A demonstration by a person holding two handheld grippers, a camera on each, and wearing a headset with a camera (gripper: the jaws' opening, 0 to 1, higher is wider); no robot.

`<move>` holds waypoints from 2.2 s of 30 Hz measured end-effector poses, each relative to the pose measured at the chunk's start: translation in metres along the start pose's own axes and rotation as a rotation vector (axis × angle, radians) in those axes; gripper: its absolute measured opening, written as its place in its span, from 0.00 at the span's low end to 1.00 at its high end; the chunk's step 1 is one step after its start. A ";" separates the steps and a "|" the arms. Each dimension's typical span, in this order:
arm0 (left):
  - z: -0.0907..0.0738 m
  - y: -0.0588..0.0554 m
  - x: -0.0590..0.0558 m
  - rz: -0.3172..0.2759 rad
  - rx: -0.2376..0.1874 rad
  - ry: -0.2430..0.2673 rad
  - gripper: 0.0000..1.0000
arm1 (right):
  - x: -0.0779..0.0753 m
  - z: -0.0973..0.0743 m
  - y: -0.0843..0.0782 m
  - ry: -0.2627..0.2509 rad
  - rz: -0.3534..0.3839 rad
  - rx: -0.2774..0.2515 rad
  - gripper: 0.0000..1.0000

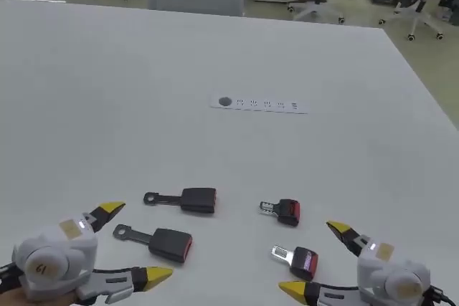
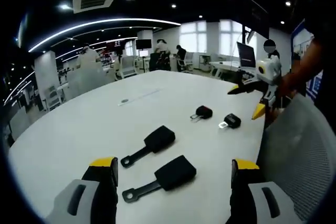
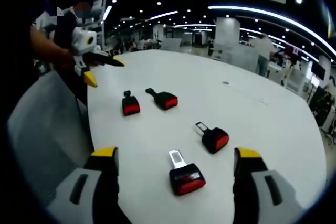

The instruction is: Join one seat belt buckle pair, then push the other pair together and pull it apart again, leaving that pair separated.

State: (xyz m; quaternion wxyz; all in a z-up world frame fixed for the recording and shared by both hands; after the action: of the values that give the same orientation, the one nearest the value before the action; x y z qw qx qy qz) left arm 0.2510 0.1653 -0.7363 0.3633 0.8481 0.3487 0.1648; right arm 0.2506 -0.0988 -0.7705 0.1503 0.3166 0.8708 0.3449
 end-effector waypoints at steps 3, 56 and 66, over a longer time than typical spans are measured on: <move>-0.001 0.001 -0.001 -0.002 -0.002 0.000 0.91 | 0.001 0.000 0.001 0.001 -0.002 -0.002 0.92; 0.055 -0.020 -0.007 0.160 0.172 -0.173 0.84 | -0.015 0.026 -0.033 0.128 0.004 0.140 0.81; 0.077 -0.031 -0.001 0.270 0.255 -0.238 0.81 | -0.018 0.030 -0.044 0.201 -0.035 0.196 0.77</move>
State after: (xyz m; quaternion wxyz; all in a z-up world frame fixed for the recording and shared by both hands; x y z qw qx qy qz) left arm 0.2767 0.1410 -0.8118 0.2663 0.9397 0.2047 0.0654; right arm 0.2594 -0.1199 -0.8219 0.0369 0.2784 0.9164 0.2852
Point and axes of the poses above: the centre of the closed fingertips' face, and the gripper's own axes: z roughly forward along the fingers, x roughly to its left, y roughly out of its top, the point moved 1 cm from there along -z, roughly backward along the fingers, and after that the axes turned 14 degrees about x, right-handed, at the moved point
